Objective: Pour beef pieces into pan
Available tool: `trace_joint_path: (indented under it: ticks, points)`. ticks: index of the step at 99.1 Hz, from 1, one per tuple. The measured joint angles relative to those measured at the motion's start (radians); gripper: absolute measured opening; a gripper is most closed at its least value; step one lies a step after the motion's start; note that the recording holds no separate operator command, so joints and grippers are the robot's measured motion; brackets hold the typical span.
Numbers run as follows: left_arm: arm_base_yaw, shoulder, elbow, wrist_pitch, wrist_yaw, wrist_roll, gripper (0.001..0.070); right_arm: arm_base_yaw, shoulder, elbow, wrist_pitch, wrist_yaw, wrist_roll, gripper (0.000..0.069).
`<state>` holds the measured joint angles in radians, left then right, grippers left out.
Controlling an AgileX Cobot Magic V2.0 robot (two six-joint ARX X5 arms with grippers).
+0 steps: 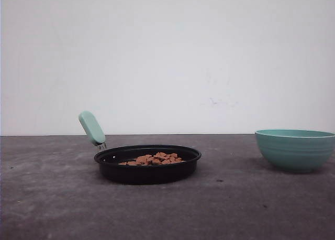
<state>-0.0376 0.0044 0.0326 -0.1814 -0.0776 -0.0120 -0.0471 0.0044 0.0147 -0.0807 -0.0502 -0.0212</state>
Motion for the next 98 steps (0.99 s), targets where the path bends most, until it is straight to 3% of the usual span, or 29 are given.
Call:
trace_joint_path:
  ticks: [98]
  points:
    - [0.0, 0.0, 0.0, 0.0, 0.0, 0.0, 0.003, 0.0, 0.0, 0.0, 0.019, 0.0, 0.0, 0.0011]
